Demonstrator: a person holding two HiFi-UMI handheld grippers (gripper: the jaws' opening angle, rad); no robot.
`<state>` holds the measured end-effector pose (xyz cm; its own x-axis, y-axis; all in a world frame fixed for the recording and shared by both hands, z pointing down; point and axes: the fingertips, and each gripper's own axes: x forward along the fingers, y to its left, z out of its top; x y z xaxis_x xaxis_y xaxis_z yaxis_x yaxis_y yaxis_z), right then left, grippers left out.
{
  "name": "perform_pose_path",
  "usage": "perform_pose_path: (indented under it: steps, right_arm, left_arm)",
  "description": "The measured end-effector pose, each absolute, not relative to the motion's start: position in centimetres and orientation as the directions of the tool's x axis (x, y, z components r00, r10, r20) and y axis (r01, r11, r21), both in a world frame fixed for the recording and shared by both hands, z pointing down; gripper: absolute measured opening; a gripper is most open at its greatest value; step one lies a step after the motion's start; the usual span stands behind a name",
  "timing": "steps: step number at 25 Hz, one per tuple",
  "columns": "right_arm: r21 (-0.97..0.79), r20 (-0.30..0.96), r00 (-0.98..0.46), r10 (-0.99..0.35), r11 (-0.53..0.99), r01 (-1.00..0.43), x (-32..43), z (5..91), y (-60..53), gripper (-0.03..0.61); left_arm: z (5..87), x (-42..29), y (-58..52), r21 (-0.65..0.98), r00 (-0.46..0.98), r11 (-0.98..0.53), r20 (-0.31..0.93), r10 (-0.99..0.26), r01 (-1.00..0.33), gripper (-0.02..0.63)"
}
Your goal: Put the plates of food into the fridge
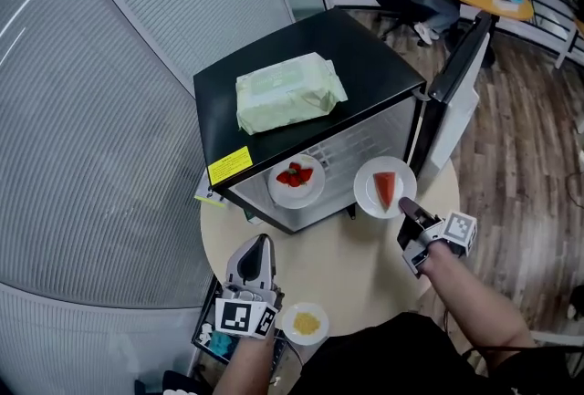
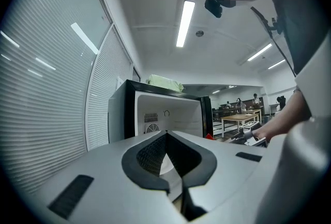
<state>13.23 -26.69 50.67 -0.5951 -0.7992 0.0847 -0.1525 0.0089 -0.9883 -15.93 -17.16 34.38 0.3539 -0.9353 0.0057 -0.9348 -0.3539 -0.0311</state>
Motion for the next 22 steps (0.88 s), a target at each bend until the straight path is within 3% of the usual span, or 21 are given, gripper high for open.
perform_pose_path:
  steps: [22]
  right_arm:
    - [-0.982, 0.141, -0.616, -0.775, -0.033, -0.184, 11.6, 52.1, -33.9, 0.017]
  left_arm:
    - [36.7, -16.0, -19.9, -0.009, 0.271, -0.272, 0.053, -0.961, -0.962, 0.005]
